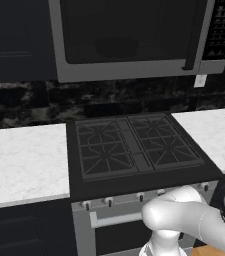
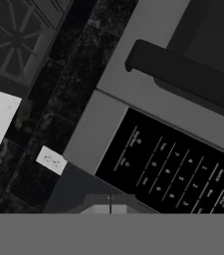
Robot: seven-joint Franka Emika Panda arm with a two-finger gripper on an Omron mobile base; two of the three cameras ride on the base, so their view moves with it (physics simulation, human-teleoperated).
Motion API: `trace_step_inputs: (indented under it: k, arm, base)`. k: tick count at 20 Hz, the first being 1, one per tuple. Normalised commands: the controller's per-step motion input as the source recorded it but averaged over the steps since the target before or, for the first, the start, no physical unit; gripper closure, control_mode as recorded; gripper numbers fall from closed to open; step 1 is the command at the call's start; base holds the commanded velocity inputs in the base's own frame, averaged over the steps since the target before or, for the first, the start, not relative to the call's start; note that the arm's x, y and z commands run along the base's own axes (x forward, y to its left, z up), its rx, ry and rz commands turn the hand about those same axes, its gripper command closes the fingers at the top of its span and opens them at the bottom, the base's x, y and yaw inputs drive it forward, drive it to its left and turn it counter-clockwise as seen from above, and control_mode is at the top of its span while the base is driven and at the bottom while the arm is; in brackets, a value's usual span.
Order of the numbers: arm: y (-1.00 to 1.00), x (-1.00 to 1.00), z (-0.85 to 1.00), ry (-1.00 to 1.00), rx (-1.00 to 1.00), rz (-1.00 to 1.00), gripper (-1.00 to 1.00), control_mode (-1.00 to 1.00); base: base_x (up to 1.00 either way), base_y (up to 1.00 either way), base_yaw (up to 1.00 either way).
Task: Open the microwave, place the bowl with waffle inside the microwave, then close the microwave door and turn it on.
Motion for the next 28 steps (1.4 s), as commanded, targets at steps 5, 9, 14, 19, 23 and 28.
trace_step_inputs:
  k: [5, 9, 14, 19, 23, 28]
  arm:
    - [0.0, 0.15, 0.0, 0.0, 0.0, 0.02, 1.0, -1.0]
    - [0.0, 0.24, 0.0, 0.0, 0.0, 0.0, 1.0, -1.0]
    - [0.0, 0.38, 0.0, 0.0, 0.0, 0.0, 1.0, -1.0]
    - [0.0, 0.41, 0.0, 0.0, 0.0, 0.01, 1.0, -1.0]
    - [-0.01, 0.39, 0.0, 0.0, 0.01, 0.02, 1.0, -1.0]
    - [-0.04, 0.45, 0.0, 0.0, 0.01, 0.04, 1.0, -1.0]
  base:
    - [0.0, 0.0, 0.0]
    - [0.0, 0.0, 0.0]
    - [0.0, 0.0, 0.0]
    - [0.0, 0.0, 0.0]
    - [0.0, 0.0, 0.0]
    - [0.0, 0.0, 0.0]
